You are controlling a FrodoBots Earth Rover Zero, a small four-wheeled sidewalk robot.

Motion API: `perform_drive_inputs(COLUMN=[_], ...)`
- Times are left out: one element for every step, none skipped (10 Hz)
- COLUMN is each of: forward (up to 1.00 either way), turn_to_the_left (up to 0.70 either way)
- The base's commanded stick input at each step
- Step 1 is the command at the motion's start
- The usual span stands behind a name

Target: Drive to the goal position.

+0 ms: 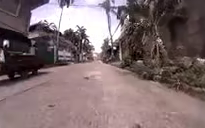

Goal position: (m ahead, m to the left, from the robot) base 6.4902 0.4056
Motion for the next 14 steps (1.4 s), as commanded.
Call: perform_drive_inputs(forward=[0.7, 0.7, 0.7, 0.7, 0.7, 0.7, 0.7, 0.7, 0.7, 0.7, 0.7, 0.7, 0.7, 0.7], turn_to_the_left=[0.0, 0.0, 0.0, 0.0, 0.0, 0.0, 0.0, 0.0, 0.0, 0.0, 0.0, 0.0, 0.0, 0.0])
